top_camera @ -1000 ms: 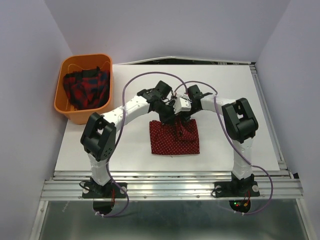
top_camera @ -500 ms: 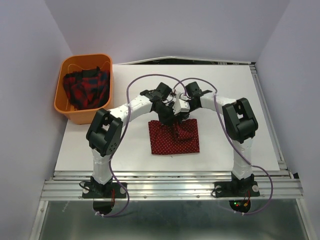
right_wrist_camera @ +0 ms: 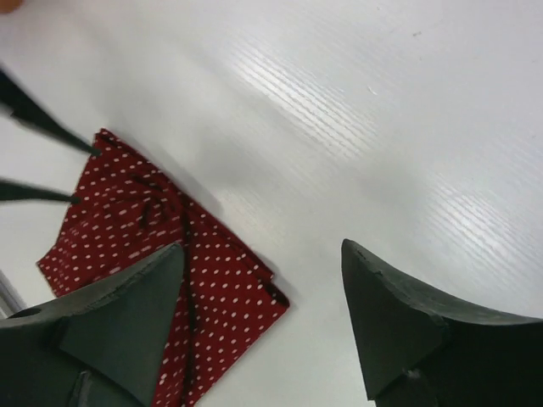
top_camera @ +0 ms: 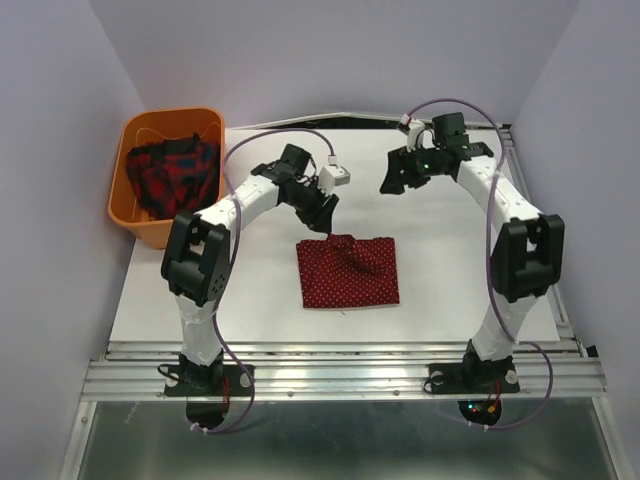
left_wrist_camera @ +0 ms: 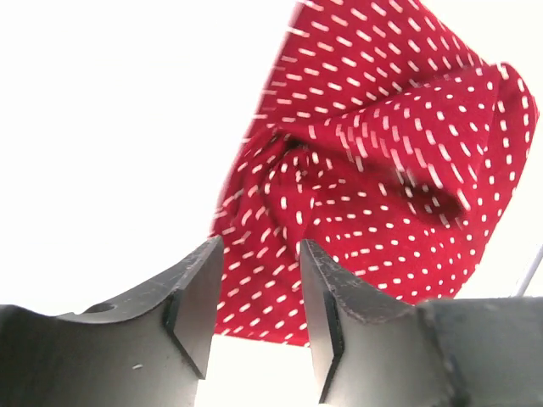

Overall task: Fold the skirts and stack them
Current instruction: Fold the skirt

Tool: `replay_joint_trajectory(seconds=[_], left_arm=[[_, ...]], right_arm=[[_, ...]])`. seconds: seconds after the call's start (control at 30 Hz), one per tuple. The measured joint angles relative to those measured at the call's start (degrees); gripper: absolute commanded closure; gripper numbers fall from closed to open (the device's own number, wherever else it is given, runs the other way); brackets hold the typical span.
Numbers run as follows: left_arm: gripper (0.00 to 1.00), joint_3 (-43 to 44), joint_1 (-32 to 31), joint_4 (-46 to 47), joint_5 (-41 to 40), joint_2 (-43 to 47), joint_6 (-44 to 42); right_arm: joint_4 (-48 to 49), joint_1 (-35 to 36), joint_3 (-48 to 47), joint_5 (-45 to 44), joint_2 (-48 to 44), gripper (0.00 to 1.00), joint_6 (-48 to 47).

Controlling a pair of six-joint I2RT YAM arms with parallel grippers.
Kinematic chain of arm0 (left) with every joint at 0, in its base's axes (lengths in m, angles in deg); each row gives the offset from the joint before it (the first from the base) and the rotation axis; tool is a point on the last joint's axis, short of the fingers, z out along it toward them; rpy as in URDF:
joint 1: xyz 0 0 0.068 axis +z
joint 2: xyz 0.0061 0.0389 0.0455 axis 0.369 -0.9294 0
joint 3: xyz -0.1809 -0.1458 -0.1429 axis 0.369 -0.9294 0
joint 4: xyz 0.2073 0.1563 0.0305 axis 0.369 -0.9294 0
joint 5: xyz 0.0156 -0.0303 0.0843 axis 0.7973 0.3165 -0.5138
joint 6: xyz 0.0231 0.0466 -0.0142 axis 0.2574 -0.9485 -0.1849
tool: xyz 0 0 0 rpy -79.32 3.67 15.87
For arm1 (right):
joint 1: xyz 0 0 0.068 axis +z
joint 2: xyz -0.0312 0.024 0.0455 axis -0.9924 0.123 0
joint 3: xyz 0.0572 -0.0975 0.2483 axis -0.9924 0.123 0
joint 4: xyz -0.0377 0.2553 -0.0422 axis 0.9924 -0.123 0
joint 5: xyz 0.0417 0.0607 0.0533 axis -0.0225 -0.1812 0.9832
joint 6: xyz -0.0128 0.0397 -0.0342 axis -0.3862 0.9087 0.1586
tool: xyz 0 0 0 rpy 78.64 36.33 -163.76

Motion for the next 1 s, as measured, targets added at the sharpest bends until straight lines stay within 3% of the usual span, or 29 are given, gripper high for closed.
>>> replay_joint_trajectory(seconds=[0.17, 0.4, 0.5, 0.67, 0.83, 1.0], left_arm=[[0.50, -0.04, 4.81, 1.60, 2.10, 1.36, 5.62], [0.52, -13.00, 4.96, 10.73, 7.17, 16.17, 15.58], [0.48, -17.81, 3.52, 15.10, 8.35, 20.50, 19.76], [0.48, -18.62, -0.13, 19.34, 6.60, 18.62, 23.02], [0.54, -16.92, -3.23, 22.47, 3.45, 11.61, 25.29], [0.56, -16.55, -2.21, 23.23, 0.76, 4.68, 27.50]], right_arm=[[-3.41, 1.05, 6.95, 2.34, -15.39, 0.55, -2.75], [-7.15, 5.53, 21.68, 7.10, -27.71, 0.58, -5.42], [-6.69, 10.45, 27.54, 6.43, -27.41, 0.58, -5.20], [-3.74, 14.53, 28.85, 4.96, -23.10, 0.59, -4.39], [1.51, 14.14, 28.83, 1.01, -17.11, 0.61, -2.25], [4.17, 14.10, 28.83, -4.09, -12.72, 0.61, -0.92]])
